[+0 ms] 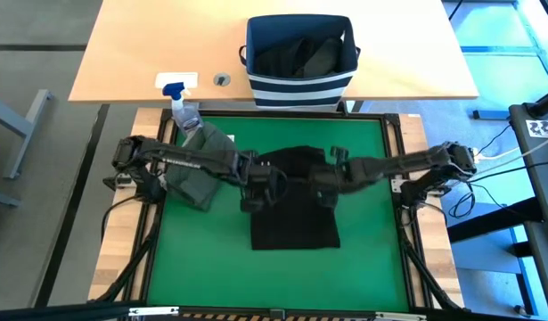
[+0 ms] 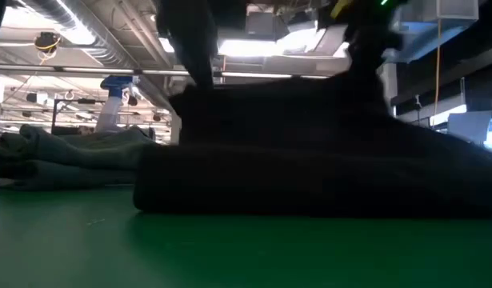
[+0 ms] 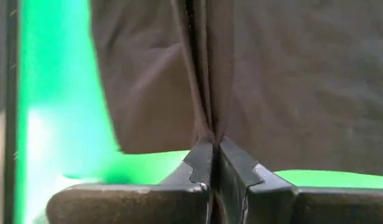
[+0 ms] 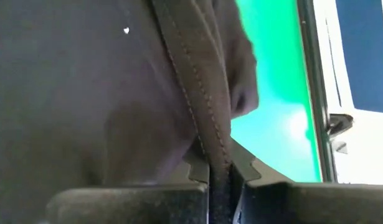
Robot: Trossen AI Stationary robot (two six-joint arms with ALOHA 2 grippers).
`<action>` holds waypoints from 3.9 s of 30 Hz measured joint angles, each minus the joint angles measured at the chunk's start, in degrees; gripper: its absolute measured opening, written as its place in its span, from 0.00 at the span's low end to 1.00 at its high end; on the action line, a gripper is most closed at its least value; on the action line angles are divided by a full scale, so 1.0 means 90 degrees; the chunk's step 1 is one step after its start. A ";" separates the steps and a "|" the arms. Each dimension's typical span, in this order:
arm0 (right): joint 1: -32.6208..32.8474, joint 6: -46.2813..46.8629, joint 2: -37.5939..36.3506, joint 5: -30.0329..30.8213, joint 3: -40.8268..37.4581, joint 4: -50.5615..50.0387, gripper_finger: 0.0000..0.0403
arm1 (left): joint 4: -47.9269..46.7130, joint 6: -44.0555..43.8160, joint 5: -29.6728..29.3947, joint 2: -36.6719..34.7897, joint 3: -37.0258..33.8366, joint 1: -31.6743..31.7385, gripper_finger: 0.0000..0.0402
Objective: Fold Laundry from Bin
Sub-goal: Fold the black shirt
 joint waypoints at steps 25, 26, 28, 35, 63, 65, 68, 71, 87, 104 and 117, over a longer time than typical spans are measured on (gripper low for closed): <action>-0.3468 -0.1954 0.0388 -0.2058 -0.1377 0.3378 0.22 | 0.1927 0.0625 -0.0147 0.0010 -0.1336 0.1906 0.26; -0.3471 -0.1956 0.0403 -0.1963 -0.1380 0.3459 0.26 | 0.1920 0.0613 -0.0182 0.0010 -0.1336 0.1935 0.29; -0.3506 -0.2050 0.0399 -0.1516 -0.1372 0.3512 0.34 | 0.1894 0.0606 -0.0266 0.0010 -0.1331 0.1977 0.33; -0.3541 -0.2158 0.0369 -0.1430 -0.0434 0.2308 0.53 | 0.1792 0.0569 0.0163 -0.0388 -0.1081 0.1968 0.42; -0.1057 0.0142 0.0272 -0.3073 -0.3670 0.5692 0.56 | 0.5182 -0.1493 0.1675 -0.0321 -0.3801 0.0568 0.43; -0.1057 0.0173 0.0285 -0.3071 -0.3594 0.5645 0.56 | 0.4963 -0.1342 0.1616 -0.0556 -0.3449 0.0676 0.43; -0.1073 0.0234 0.0299 -0.3115 -0.3512 0.5643 0.56 | 0.4576 -0.1064 0.1295 -0.0868 -0.3065 0.0837 0.43; -0.1074 0.0322 0.0302 -0.3117 -0.3502 0.5814 0.56 | 0.4619 -0.0894 0.0538 -0.1047 -0.2900 0.1034 0.43; -0.1074 0.0391 0.0304 -0.2829 -0.3497 0.6286 0.56 | 0.4861 -0.0266 0.1449 -0.0345 -0.3157 0.2166 0.43; -0.1074 0.0441 0.0304 -0.2826 -0.3493 0.6294 0.56 | 0.5090 0.0545 0.1573 -0.0214 -0.3157 0.2159 0.43; -0.1074 0.0439 0.0301 -0.2825 -0.3493 0.6306 0.56 | 0.5159 0.0799 0.2371 -0.0187 -0.3182 0.2365 0.43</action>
